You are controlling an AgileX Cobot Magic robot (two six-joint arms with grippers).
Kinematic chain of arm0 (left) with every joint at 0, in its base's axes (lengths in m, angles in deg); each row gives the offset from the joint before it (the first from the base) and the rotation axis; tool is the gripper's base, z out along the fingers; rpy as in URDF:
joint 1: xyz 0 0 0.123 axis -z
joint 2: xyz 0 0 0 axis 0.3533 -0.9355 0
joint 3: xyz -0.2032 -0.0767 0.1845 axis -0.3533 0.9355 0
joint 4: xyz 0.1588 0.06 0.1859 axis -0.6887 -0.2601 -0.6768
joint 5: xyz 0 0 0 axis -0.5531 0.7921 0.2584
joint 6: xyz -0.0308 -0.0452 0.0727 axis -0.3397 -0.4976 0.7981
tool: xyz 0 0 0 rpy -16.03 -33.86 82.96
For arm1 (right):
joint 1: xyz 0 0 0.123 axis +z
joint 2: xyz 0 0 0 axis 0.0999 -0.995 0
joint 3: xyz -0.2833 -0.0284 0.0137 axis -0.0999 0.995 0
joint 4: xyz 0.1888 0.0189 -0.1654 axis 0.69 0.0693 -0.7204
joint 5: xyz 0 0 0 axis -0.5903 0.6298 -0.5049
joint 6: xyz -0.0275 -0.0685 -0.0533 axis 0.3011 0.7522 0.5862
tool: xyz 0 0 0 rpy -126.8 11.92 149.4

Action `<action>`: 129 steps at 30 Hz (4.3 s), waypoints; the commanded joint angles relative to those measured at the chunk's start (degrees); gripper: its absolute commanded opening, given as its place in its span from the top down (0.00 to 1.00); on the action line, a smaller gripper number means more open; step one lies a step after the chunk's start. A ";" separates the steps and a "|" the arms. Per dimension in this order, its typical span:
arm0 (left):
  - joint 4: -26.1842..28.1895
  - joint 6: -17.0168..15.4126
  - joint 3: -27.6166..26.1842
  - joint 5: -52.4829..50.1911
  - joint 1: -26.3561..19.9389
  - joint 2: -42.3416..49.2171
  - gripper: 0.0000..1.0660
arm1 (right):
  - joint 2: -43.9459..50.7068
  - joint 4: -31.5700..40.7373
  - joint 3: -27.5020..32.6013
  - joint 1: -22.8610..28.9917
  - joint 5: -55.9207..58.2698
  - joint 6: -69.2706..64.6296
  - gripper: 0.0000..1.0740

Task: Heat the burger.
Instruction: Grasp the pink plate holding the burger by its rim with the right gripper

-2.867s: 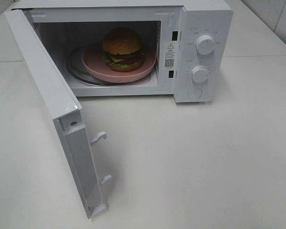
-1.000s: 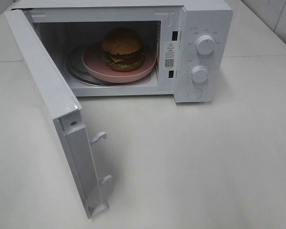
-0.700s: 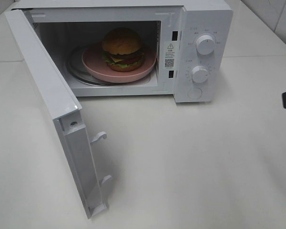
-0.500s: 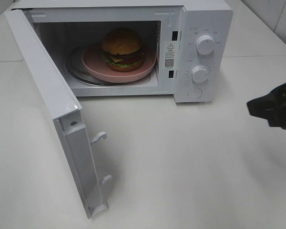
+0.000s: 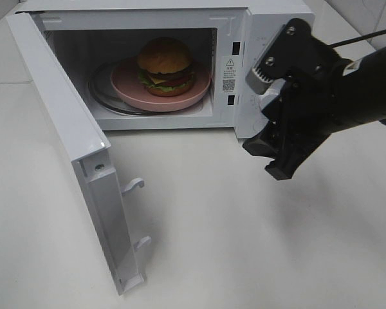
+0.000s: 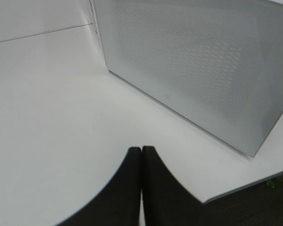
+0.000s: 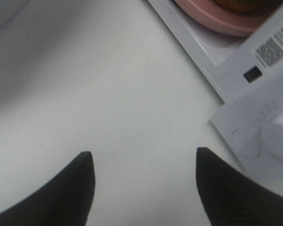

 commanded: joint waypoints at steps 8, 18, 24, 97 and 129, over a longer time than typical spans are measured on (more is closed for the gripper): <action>0.46 -0.29 0.23 -0.92 -0.17 1.20 1.00 | -11.00 0.17 -8.19 5.44 -9.51 16.16 0.43; 0.46 -0.29 0.23 -0.92 -0.17 1.20 1.00 | -18.96 0.11 -17.53 8.48 -9.17 21.72 0.43; 0.46 -0.29 0.23 -0.92 -0.17 1.20 1.00 | -22.98 -2.75 -22.80 10.26 -9.05 21.72 0.43; 0.46 -0.29 0.23 -0.92 -0.17 1.20 1.00 | -45.26 -25.15 -41.25 7.22 -8.65 -2.35 0.45; 0.46 -0.29 0.23 -0.92 -0.17 1.20 1.00 | -46.29 -26.87 -41.25 6.93 -7.16 -3.21 1.00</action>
